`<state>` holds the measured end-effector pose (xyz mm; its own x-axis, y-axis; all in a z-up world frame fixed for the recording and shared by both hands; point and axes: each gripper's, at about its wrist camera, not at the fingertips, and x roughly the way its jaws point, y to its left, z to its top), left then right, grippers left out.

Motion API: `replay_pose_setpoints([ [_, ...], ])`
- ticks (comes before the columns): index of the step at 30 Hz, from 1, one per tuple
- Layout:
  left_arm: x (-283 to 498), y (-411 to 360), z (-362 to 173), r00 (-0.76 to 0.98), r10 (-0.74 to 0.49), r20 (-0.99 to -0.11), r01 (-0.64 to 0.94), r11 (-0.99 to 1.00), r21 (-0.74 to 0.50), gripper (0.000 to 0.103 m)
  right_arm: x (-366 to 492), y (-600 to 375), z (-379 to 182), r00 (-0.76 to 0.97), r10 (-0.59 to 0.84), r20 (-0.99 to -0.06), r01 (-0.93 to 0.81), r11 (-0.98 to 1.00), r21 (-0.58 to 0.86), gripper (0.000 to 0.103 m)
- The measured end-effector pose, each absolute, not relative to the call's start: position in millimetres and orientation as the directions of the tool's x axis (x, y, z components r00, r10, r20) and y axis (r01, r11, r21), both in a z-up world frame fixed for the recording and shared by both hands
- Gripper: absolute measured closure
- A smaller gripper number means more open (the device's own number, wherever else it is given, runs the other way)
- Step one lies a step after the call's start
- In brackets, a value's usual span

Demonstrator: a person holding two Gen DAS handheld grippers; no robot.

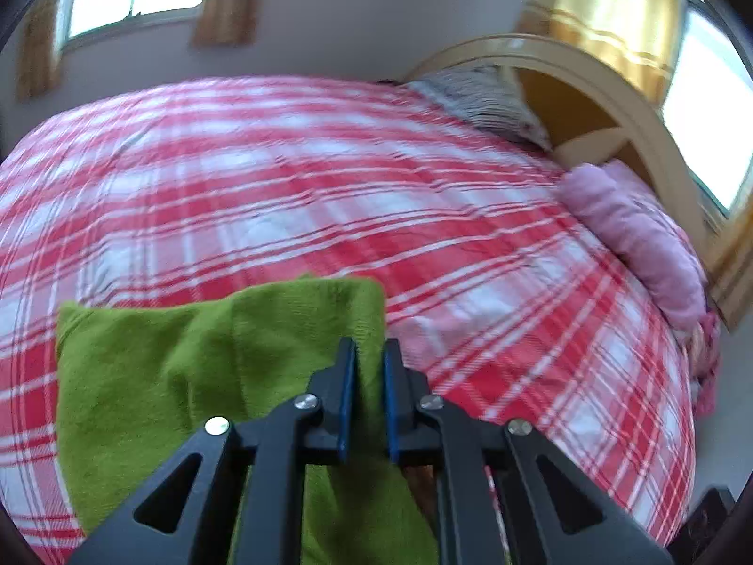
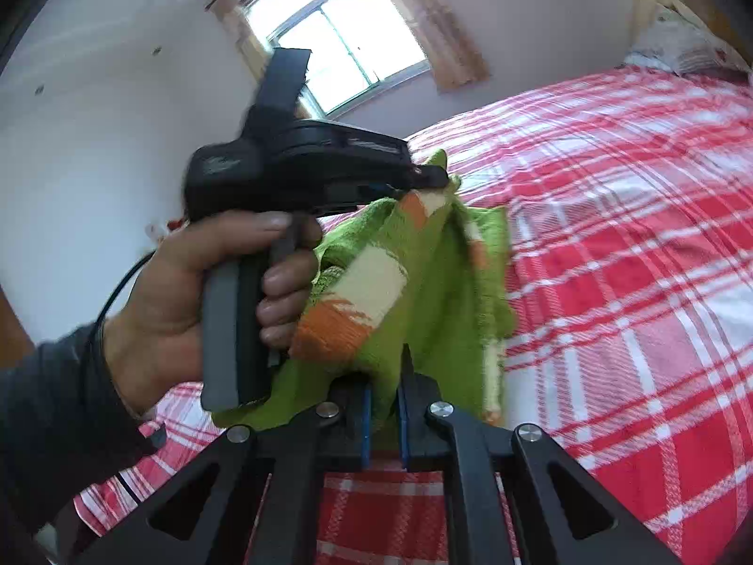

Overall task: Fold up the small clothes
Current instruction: 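Lift the edge with both grippers and fold the sweater in half, then open the left gripper while the right gripper holds the folded bundle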

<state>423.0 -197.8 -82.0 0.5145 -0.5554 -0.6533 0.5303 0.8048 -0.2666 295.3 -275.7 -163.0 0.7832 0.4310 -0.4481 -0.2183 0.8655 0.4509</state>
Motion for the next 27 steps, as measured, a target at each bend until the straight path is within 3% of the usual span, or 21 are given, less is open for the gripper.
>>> replay_pose_setpoints([
  [2,408,-193,-69,0.552,-0.557,-0.620,0.559,0.799,-0.220,0.084,294,-281,-166,0.786,0.427,-0.447,-0.202,0.861,0.467,0.096],
  [4,398,-186,-63,0.564,-0.555,-0.611,0.573,0.796,-0.195,0.070,293,-286,-170,0.784,0.427,-0.449,-0.186,0.854,0.486,0.096],
  [6,383,-167,-60,0.610,-0.525,-0.594,0.558,0.816,-0.150,0.042,291,-290,-172,0.784,0.431,-0.447,-0.178,0.846,0.503,0.095],
  [9,363,-132,-68,0.650,-0.480,-0.589,0.524,0.845,-0.110,0.032,292,-291,-175,0.765,0.450,-0.461,-0.176,0.834,0.522,0.094],
  [10,358,-122,-74,0.665,-0.448,-0.597,0.502,0.861,-0.087,0.029,290,-291,-176,0.763,0.445,-0.470,-0.165,0.836,0.524,0.084],
  [11,354,-115,-79,0.676,-0.421,-0.605,0.484,0.873,-0.066,0.027,288,-294,-177,0.769,0.421,-0.481,-0.138,0.844,0.518,0.064],
  [13,343,-97,-89,0.691,-0.392,-0.608,0.460,0.887,-0.049,0.027,277,-300,-172,0.806,0.342,-0.483,-0.071,0.866,0.494,0.035],
  [14,337,-85,-97,0.697,-0.372,-0.613,0.442,0.896,-0.042,0.026,267,-304,-162,0.850,0.253,-0.462,-0.018,0.891,0.454,0.033],
  [16,330,-75,-107,0.694,-0.370,-0.618,0.432,0.900,-0.054,0.025,265,-297,-145,0.876,0.209,-0.435,-0.031,0.924,0.382,0.033],
  [18,327,-71,-115,0.685,-0.379,-0.623,0.427,0.901,-0.079,0.025,282,-282,-127,0.855,0.263,-0.446,-0.116,0.937,0.330,0.033],
  [21,325,-68,-123,0.674,-0.410,-0.615,0.410,0.900,-0.149,0.023,321,-270,-118,0.802,0.344,-0.487,-0.170,0.915,0.366,0.037],
  [23,325,-64,-126,0.673,-0.426,-0.605,0.404,0.896,-0.182,0.019,347,-268,-120,0.770,0.370,-0.521,-0.164,0.902,0.399,0.066],
  [25,323,-60,-129,0.668,-0.441,-0.599,0.399,0.892,-0.212,0.016,373,-270,-130,0.715,0.405,-0.570,-0.141,0.882,0.450,0.086],
  [27,323,-51,-131,0.657,-0.473,-0.587,0.400,0.879,-0.261,0.014,380,-279,-139,0.733,0.299,-0.611,-0.056,0.922,0.384,0.087],
])
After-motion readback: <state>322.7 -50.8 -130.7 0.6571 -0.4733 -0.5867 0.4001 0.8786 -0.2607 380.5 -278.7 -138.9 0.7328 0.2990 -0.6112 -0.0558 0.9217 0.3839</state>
